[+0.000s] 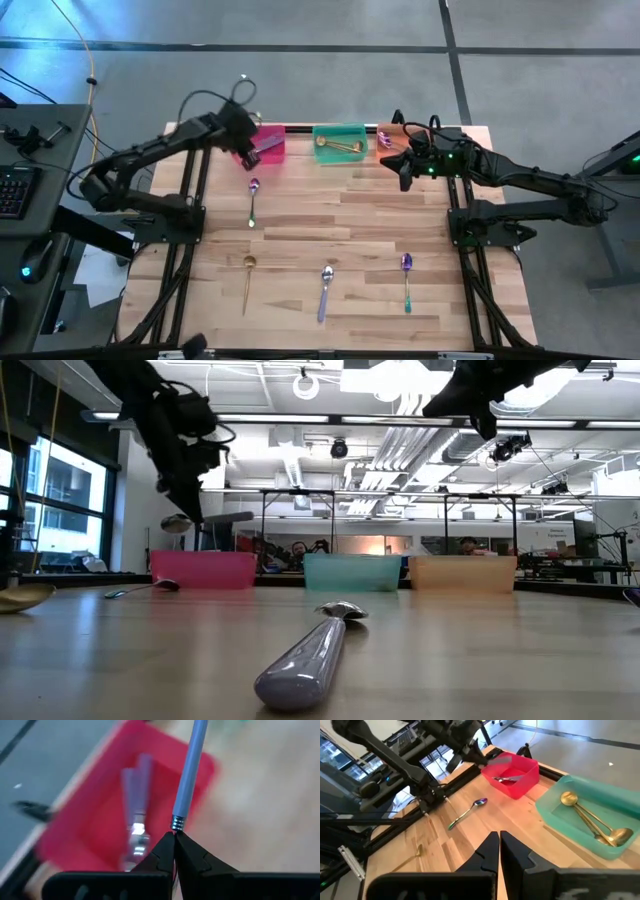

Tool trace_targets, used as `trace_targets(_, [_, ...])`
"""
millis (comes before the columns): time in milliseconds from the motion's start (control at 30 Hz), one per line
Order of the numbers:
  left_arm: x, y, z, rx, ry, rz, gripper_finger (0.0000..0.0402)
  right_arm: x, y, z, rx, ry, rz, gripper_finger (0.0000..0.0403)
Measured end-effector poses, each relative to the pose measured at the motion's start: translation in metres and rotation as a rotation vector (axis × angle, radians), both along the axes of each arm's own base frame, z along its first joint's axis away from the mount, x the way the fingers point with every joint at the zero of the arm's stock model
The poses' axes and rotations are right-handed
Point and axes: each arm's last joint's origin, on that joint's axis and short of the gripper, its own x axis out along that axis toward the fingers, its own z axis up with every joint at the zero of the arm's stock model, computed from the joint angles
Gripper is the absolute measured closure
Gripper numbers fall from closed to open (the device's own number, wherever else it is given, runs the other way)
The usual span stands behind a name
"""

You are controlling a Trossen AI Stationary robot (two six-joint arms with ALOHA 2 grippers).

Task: Sort silverware by color (type)
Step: Put the top purple spoon into the pink bin, then put the left silver spoon into the orange bin

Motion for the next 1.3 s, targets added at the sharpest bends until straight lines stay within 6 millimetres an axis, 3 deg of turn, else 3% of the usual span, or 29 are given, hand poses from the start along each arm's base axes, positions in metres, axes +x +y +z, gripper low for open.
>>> trace_targets(233, [-0.019,0.032,-0.019,-0.037,0.069,0.079,0.0401,0.000,0.000,0.000,-0.005,-0.005,-0.010,0.0402])
trace_targets(467, [-0.012,0.048,-0.046,-0.094,0.094,0.096,0.0401,0.000,-0.001,0.000,-0.007,-0.004,-0.016,0.0402])
trace_targets(700, [-0.010,0.051,-0.055,-0.123,0.101,0.107,0.0398,0.000,-0.001,0.000,-0.011,-0.003,-0.027,0.0402])
trace_targets(1000, [-0.012,0.047,-0.041,-0.105,0.037,0.119,0.0354,0.000,-0.001,0.000,-0.032,0.004,-0.035,0.0402])
trace_targets(1167, [-0.017,0.035,-0.019,-0.121,-0.071,0.166,0.0339,0.000,-0.002,0.000,-0.044,0.008,-0.042,0.0402])
trace_targets(1300, [-0.016,0.016,0.006,-0.108,-0.196,0.158,0.0358,0.000,-0.002,0.001,-0.049,0.009,-0.041,0.0402])
